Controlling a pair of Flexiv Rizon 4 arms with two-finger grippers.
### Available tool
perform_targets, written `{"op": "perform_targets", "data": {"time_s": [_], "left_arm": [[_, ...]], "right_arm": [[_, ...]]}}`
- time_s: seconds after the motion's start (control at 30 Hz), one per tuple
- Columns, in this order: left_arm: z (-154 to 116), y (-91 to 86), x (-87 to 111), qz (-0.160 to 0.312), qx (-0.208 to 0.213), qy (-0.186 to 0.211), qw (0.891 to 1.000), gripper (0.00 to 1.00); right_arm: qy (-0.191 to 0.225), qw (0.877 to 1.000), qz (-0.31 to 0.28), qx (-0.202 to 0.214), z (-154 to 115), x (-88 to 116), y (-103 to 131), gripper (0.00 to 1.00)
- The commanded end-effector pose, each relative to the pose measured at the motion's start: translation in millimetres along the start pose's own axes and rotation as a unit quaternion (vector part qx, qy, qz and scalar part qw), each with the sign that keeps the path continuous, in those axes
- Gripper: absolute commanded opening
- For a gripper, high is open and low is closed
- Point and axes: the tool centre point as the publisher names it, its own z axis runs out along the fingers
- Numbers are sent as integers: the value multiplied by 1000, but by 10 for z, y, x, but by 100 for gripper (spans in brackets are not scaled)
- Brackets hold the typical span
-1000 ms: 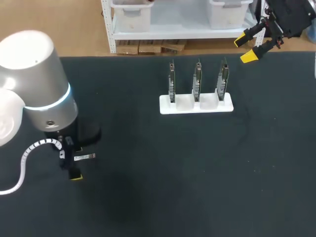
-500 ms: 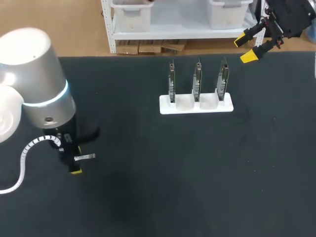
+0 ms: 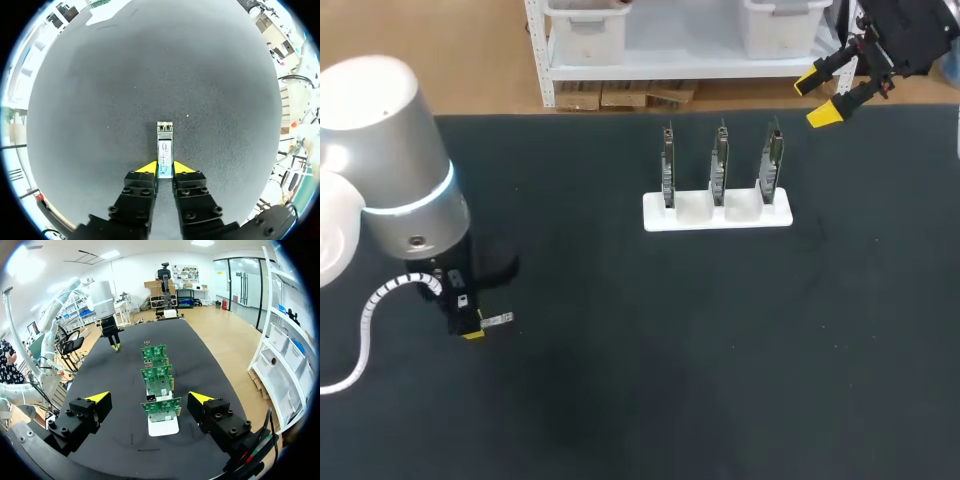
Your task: Pick up the optical module with the left hand, and insert it into the network port with the right hand.
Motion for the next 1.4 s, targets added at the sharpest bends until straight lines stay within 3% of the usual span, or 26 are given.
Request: {"op": "perform_targets", "data": {"time_s": [0.03,0.23,0.4,0.53,0.63,1.1,1.2,1.4], "left_arm": [[82,-24,46,-4,-1,-4,1000,0],[-183,-34,250,-29,-13,-72,997,0],[-542,-43,502,-49,-42,-142,988,0],[-808,-81,584,-51,-69,-184,979,0],[-902,-116,594,-49,-87,-190,977,0],[-903,-115,597,-54,-84,-193,976,0],[-1020,-23,449,-36,-98,-221,970,0],[-1438,276,-150,51,-123,-272,953,0]], "right_arm": [[0,1000,0,1,2,2,11,100],[0,1000,0,1,2,2,11,100],[0,1000,0,1,2,2,11,100],[0,1000,0,1,2,2,11,100],[0,1000,0,1,2,2,11,100],[0,1000,0,1,2,2,11,100],[0,1000,0,1,2,2,11,100],[0,1000,0,1,2,2,11,100]]}}
